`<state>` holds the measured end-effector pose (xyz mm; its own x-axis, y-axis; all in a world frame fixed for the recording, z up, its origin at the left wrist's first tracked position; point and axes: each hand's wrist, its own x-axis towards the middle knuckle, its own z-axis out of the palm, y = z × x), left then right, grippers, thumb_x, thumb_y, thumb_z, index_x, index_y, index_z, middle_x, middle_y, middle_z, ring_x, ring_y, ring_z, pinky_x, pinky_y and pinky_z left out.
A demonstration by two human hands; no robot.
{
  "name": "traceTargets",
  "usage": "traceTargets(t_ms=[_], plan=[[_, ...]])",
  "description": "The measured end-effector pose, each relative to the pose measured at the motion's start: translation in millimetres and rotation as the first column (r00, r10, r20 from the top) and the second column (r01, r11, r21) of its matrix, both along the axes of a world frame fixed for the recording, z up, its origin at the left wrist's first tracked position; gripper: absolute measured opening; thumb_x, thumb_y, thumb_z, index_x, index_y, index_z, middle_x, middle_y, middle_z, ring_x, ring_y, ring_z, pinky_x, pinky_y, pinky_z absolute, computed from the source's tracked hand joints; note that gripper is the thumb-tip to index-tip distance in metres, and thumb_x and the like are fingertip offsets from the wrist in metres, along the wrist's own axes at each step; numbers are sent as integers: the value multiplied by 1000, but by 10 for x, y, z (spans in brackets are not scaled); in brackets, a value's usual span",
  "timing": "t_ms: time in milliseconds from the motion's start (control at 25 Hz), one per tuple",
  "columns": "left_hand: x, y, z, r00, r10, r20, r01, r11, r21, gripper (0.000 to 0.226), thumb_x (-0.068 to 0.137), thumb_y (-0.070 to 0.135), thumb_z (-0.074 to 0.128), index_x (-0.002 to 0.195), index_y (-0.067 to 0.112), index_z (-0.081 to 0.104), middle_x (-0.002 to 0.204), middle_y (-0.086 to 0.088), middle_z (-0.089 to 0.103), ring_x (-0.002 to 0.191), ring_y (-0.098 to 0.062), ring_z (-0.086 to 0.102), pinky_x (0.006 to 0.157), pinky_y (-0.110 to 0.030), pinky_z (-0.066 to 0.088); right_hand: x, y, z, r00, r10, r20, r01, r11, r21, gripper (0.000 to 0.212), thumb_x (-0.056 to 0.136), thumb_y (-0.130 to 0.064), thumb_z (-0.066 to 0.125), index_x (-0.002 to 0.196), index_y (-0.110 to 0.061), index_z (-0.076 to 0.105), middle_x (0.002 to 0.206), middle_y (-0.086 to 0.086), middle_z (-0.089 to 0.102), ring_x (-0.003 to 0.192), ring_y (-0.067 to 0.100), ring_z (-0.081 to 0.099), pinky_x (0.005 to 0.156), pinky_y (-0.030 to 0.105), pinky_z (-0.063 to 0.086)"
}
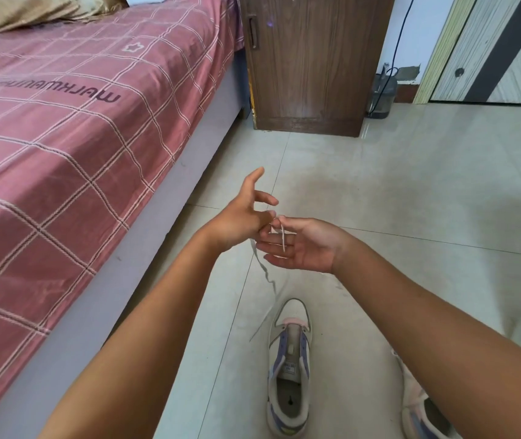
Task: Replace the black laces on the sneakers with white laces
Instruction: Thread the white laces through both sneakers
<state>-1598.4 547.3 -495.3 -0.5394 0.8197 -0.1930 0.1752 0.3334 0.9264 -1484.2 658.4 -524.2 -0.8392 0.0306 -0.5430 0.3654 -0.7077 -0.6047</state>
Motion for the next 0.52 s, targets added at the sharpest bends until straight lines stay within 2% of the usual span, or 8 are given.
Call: traceTargets(t_ms=[80,160,240,320,400,520], plan=[[20,15,-11,998,40,-45,-41,998,-37,73,92,1,54,144,33,14,110,-3,48,51,-9,57,52,-20,50,-62,-84,0,995,-94,44,95,995,-29,20,96,-19,51,79,-13,61,79,7,72,86,21,69,75,36,53],[13,2,-57,997,56,-61,-61,994,-87,62,91,7,59,138,27,24,104,-2,49,50,-9,56,49,-20,48,-75,-74,11,978,-193,83,193,981,15,19,94,-15,52,79,-11,63,77,5,71,81,17,66,72,33,51],[-33,-45,-121,998,45,-32,-49,990,-136,39,89,12,63,123,14,44,91,-2,57,45,-9,51,44,-18,42,-69,20,37,951,-287,112,280,957,80,20,94,-11,52,77,-8,61,82,8,66,77,17,62,70,31,51],[-108,-136,-188,1000,-25,-7,24,981,-192,11,89,15,64,98,9,65,70,1,64,44,-10,43,42,-16,37,-49,184,55,915,-385,118,374,921,111,23,97,-9,47,77,-4,58,83,11,63,75,18,60,65,30,53],[-193,-259,-254,996,-91,-12,85,963,-254,14,89,21,64,81,14,72,58,5,63,44,-7,39,43,-15,35,3,367,46,878,-462,125,449,886,117,24,99,-7,43,78,-3,56,83,12,61,76,19,59,56,29,56],[-329,-466,-359,994,-103,-24,89,939,-332,18,89,25,64,75,17,72,55,8,60,43,-4,42,44,-15,38,107,594,-41,834,-530,152,516,848,121,26,100,-8,41,79,-3,55,84,11,61,75,18,59,47,27,55]])
